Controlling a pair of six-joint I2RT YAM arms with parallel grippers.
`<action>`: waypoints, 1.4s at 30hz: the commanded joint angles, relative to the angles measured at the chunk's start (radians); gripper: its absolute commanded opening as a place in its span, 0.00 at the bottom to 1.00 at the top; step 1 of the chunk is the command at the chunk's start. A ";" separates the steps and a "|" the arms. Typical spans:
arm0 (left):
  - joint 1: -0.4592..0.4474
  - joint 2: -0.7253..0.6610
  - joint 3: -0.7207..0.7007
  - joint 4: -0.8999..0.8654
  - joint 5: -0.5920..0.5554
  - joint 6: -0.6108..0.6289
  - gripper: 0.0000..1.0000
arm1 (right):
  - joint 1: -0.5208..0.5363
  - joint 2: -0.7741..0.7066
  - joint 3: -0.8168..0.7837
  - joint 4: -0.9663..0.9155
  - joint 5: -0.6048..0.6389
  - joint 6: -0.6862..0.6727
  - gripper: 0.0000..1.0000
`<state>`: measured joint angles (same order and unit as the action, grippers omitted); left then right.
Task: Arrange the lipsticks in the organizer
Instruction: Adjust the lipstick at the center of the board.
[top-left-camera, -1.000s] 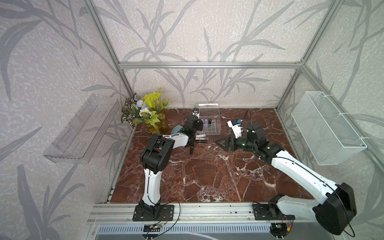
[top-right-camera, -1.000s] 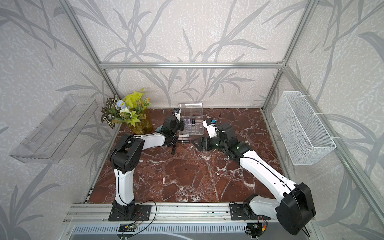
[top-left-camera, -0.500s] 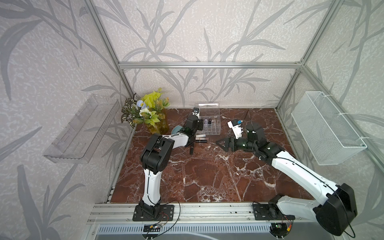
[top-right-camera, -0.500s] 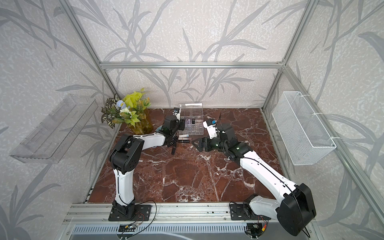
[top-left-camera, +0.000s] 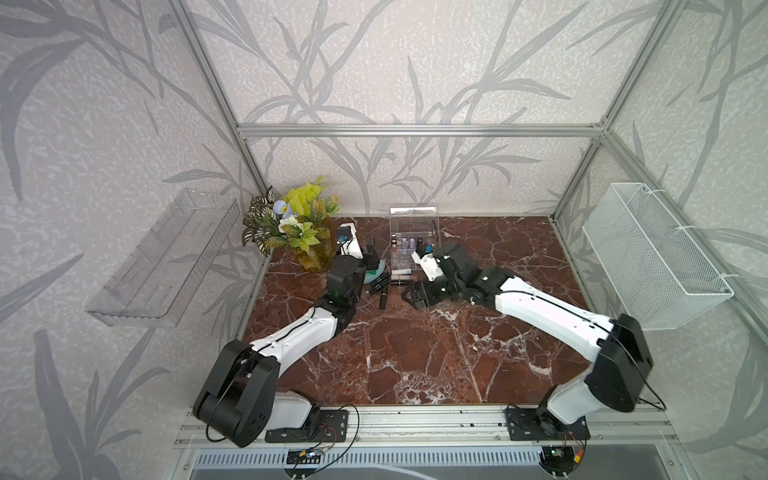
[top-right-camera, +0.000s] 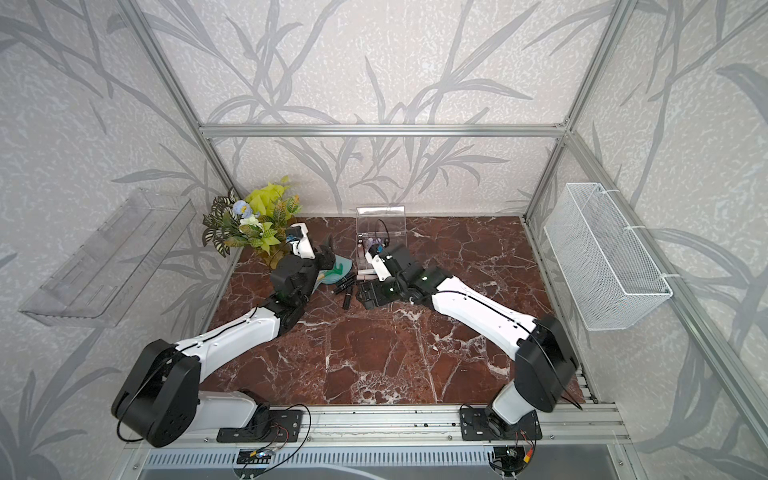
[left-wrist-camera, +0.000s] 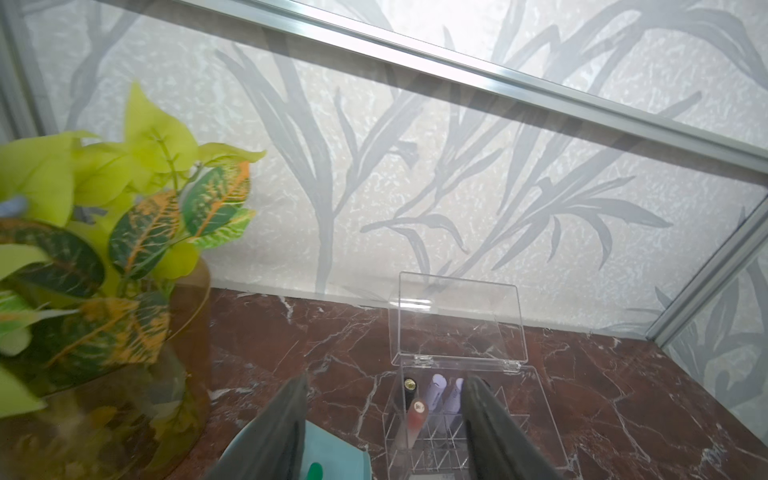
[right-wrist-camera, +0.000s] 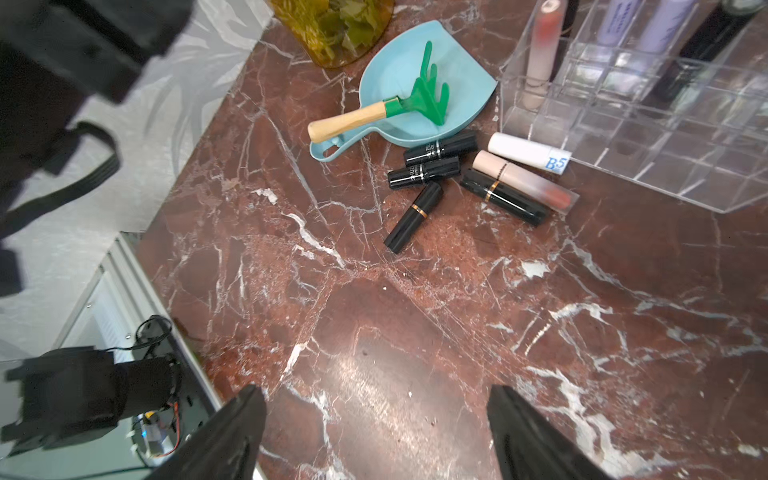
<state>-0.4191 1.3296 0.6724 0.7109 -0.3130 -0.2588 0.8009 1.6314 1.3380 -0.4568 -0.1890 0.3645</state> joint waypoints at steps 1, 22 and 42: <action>0.052 -0.032 -0.073 -0.027 -0.013 -0.092 0.61 | 0.047 0.154 0.155 -0.185 0.133 -0.006 0.87; 0.334 -0.106 -0.220 0.018 0.234 -0.316 0.61 | 0.071 0.599 0.581 -0.301 0.182 0.019 0.76; 0.355 -0.087 -0.216 0.020 0.255 -0.316 0.61 | 0.071 0.828 0.837 -0.461 0.204 -0.004 0.62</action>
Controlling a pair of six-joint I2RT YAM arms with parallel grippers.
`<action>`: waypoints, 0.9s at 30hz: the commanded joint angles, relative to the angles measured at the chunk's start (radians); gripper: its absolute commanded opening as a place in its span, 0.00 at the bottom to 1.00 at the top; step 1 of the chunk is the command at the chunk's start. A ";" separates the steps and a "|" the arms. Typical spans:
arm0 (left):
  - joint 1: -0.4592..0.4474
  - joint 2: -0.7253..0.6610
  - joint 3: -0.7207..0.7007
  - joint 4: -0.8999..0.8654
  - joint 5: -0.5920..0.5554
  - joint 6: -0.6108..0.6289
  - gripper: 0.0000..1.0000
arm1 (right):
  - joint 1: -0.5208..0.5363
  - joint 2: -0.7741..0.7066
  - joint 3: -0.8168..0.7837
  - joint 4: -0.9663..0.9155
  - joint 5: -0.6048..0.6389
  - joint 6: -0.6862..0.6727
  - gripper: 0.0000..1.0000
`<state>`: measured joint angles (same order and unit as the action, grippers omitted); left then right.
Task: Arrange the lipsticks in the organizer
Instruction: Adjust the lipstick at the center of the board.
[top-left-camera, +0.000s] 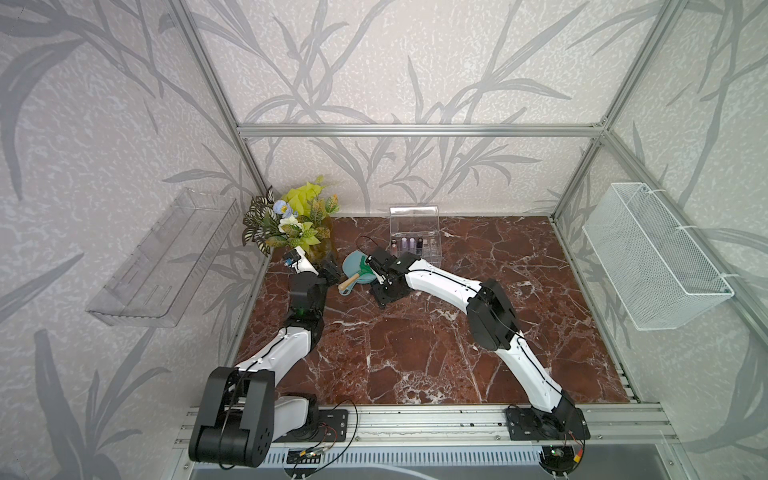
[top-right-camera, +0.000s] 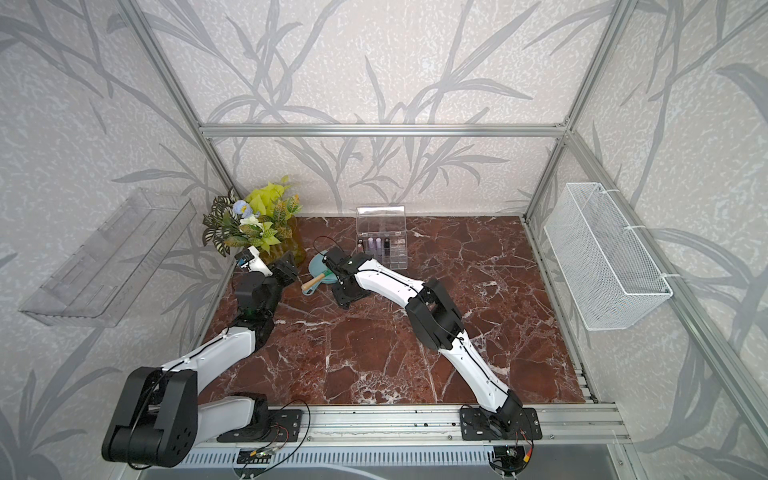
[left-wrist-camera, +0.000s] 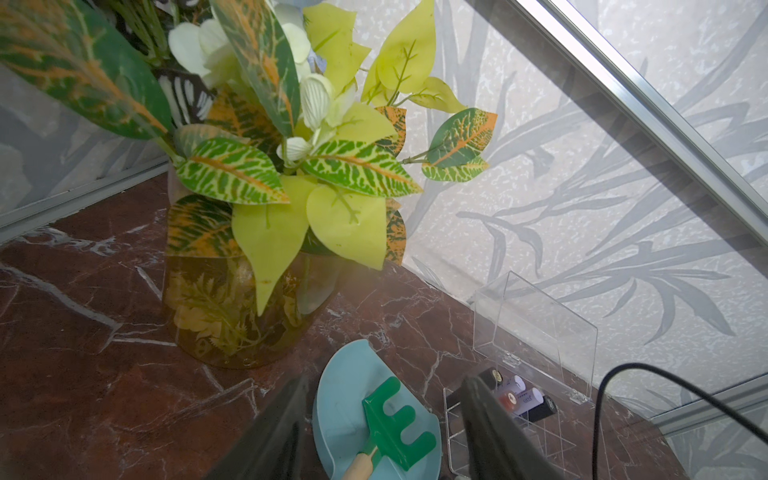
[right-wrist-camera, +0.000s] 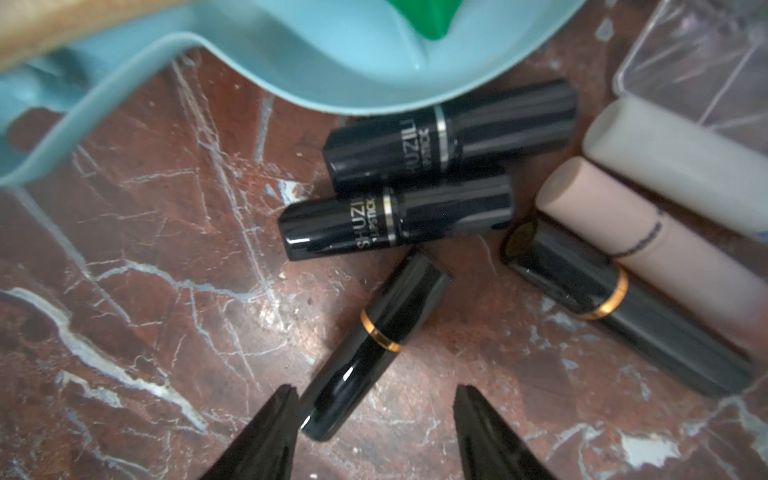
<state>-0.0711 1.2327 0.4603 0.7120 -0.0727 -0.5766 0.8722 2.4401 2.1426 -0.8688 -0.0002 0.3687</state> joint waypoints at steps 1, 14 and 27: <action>0.007 0.011 -0.005 0.018 0.014 0.001 0.61 | 0.000 0.024 0.036 -0.053 0.016 -0.009 0.62; 0.007 0.030 0.005 0.018 0.025 0.001 0.61 | -0.001 0.070 0.081 -0.102 0.009 -0.025 0.52; 0.007 0.067 0.055 0.000 0.133 0.031 0.62 | -0.024 -0.172 -0.271 0.094 -0.056 -0.008 0.29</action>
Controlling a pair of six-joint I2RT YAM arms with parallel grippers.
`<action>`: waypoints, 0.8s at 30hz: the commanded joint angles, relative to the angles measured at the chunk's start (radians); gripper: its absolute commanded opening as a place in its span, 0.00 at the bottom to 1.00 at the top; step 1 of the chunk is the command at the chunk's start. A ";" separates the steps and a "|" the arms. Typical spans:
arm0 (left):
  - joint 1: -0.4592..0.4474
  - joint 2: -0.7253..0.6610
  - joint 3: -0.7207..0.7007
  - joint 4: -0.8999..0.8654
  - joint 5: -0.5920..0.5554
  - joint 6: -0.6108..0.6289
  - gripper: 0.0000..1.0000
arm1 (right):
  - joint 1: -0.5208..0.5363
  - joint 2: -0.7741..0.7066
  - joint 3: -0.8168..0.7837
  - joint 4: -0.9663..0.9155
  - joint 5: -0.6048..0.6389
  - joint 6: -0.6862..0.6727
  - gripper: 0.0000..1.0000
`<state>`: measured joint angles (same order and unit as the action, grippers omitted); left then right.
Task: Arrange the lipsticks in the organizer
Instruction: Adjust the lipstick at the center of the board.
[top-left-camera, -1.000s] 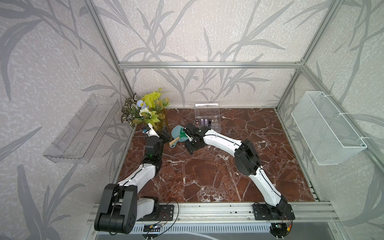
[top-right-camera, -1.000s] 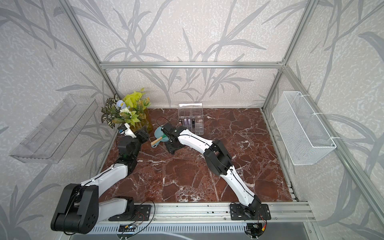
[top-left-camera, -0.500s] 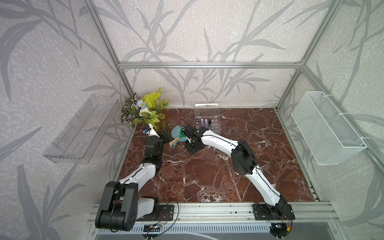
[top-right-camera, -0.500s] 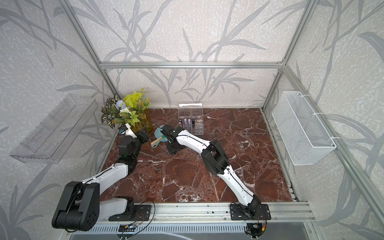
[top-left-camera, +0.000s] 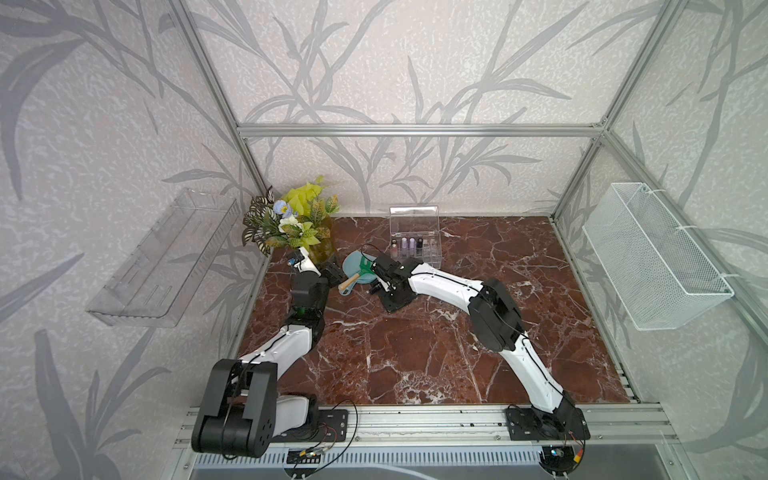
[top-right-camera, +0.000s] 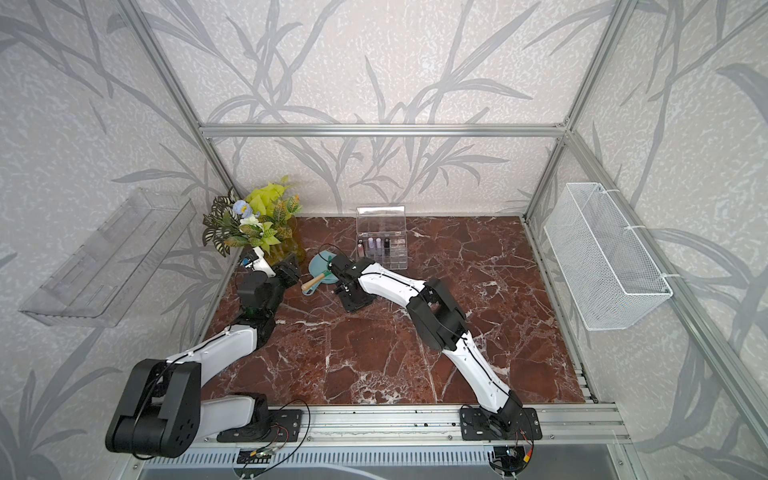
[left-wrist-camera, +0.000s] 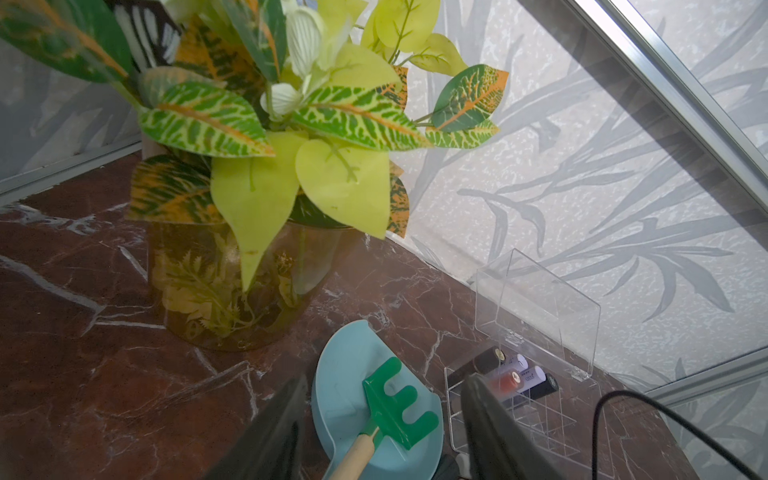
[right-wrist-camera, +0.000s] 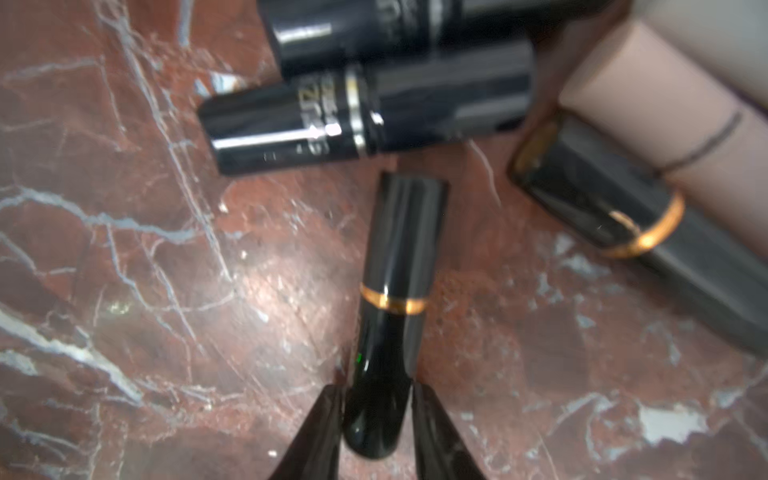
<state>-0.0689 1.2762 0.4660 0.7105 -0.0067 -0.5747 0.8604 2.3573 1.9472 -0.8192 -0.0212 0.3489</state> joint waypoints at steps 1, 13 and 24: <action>0.004 0.033 0.062 -0.002 0.099 0.035 0.62 | -0.015 -0.126 -0.114 0.069 -0.044 0.013 0.28; 0.007 0.026 0.156 -0.029 0.429 -0.020 0.65 | -0.060 -0.553 -0.518 0.382 -0.156 0.037 0.24; 0.007 0.021 0.167 -0.117 0.471 0.073 0.63 | -0.065 -0.422 -0.417 0.303 -0.094 0.011 0.55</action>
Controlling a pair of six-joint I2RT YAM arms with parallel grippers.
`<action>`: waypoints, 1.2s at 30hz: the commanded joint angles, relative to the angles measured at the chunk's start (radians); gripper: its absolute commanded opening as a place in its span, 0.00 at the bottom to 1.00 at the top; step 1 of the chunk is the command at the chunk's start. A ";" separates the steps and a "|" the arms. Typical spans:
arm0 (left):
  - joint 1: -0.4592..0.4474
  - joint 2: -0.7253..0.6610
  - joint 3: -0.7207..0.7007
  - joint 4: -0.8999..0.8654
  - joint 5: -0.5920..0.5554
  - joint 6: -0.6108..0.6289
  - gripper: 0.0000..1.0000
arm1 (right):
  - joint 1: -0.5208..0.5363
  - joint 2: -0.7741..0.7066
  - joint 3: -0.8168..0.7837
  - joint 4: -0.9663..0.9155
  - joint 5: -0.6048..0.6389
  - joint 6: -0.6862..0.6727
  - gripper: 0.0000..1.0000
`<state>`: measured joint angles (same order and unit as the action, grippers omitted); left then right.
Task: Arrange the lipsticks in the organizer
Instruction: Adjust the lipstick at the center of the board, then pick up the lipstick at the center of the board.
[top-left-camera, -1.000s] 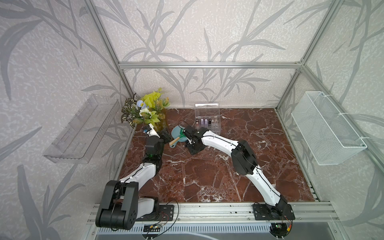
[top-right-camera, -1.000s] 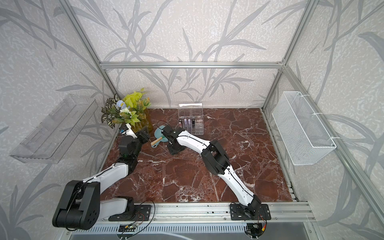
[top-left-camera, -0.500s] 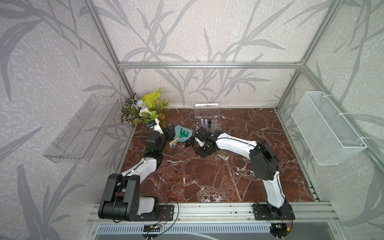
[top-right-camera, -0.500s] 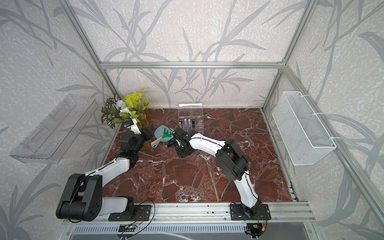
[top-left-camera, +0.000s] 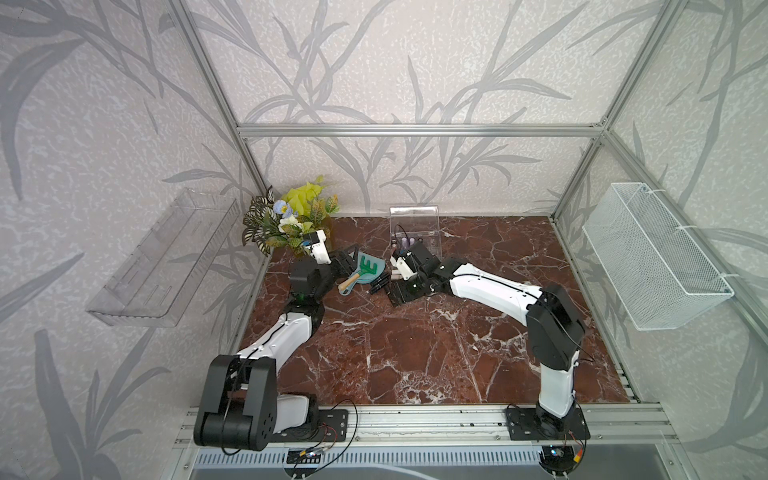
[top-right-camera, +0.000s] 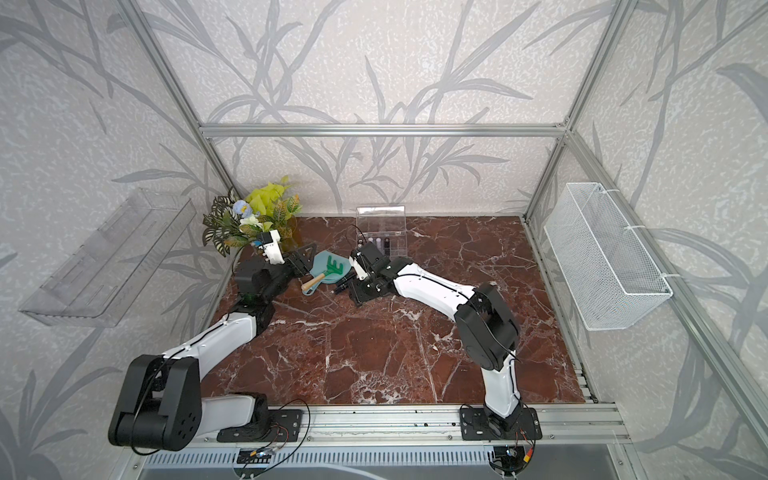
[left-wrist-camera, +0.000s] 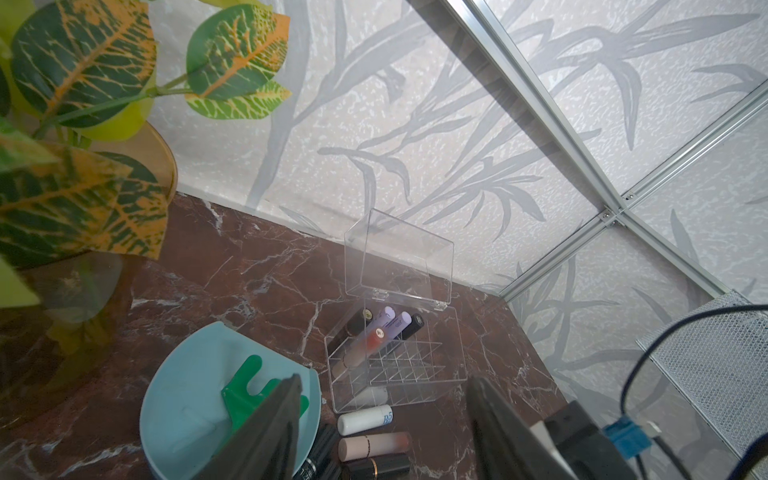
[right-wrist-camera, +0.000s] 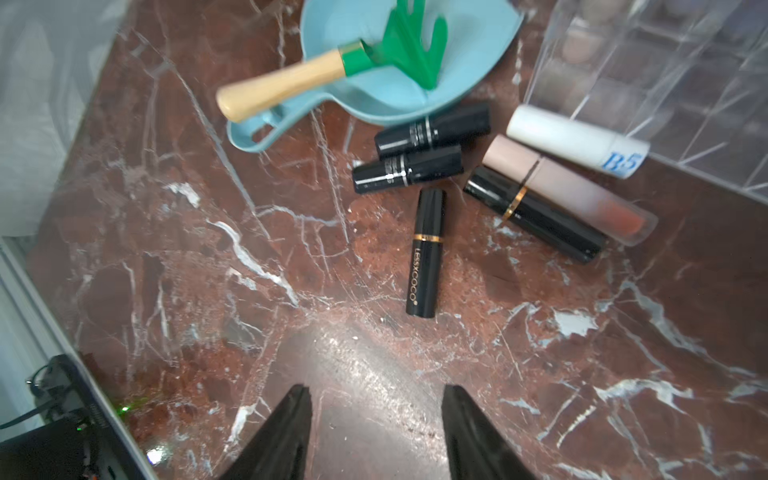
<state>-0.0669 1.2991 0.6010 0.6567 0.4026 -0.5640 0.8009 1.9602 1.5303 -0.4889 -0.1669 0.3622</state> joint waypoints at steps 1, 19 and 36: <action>0.006 0.002 0.055 -0.113 0.072 0.073 0.60 | -0.012 -0.043 -0.016 -0.025 0.059 0.006 0.55; -0.226 0.009 0.250 -0.785 -0.100 0.138 0.54 | -0.113 -0.380 -0.237 -0.081 0.170 0.016 0.58; -0.433 0.272 0.471 -1.082 -0.350 0.071 0.54 | -0.190 -0.642 -0.413 -0.060 0.132 0.026 0.59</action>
<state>-0.4877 1.5414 1.0351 -0.3489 0.1154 -0.4831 0.6216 1.3514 1.1393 -0.5507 -0.0193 0.3782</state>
